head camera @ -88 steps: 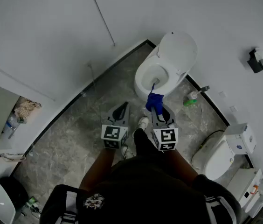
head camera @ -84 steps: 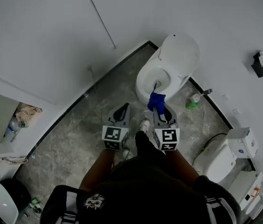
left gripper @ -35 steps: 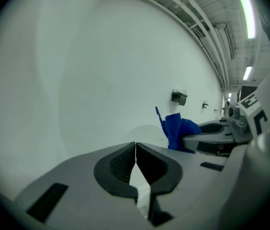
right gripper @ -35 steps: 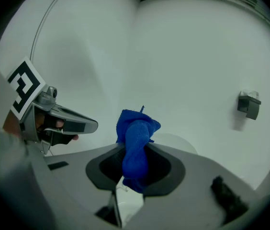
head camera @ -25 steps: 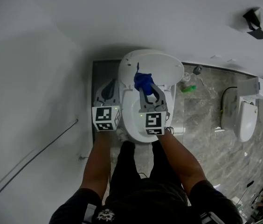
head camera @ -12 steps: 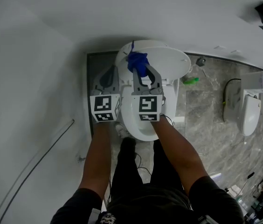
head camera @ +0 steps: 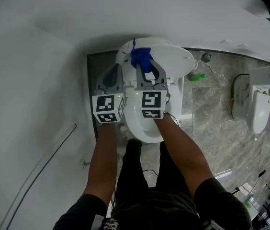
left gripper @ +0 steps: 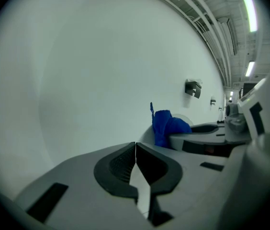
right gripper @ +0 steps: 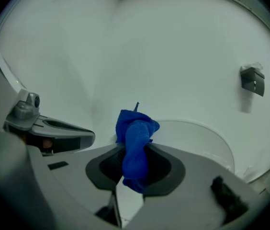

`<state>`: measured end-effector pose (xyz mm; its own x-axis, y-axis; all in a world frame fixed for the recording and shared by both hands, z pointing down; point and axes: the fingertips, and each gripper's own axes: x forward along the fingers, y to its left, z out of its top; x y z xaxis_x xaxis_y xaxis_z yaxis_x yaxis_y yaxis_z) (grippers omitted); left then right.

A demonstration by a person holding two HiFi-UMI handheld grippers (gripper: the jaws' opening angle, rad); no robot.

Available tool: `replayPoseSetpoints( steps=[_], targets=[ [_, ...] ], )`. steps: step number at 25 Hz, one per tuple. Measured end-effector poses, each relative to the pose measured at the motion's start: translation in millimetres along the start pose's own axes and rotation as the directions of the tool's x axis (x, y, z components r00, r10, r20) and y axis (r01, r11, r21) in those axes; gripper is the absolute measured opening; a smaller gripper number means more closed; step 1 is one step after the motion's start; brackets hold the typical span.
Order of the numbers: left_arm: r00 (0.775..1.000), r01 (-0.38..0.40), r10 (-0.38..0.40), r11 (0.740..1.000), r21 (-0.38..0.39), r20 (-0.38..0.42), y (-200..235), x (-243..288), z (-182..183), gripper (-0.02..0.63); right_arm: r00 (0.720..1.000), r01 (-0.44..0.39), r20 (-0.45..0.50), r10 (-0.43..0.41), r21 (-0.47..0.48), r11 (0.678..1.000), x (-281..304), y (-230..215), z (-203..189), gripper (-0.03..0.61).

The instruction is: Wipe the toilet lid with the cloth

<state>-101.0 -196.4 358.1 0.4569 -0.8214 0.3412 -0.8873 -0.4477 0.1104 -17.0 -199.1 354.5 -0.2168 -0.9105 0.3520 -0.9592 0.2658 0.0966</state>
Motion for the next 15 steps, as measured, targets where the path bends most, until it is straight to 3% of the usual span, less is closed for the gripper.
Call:
replayPoseSetpoints(
  steps=[15],
  targets=[
    [0.993, 0.115, -0.115, 0.993, 0.021, -0.03, -86, 42, -9, 0.012, 0.993, 0.118, -0.018, -0.118, 0.035, 0.992, -18, -89, -22, 0.083]
  ],
)
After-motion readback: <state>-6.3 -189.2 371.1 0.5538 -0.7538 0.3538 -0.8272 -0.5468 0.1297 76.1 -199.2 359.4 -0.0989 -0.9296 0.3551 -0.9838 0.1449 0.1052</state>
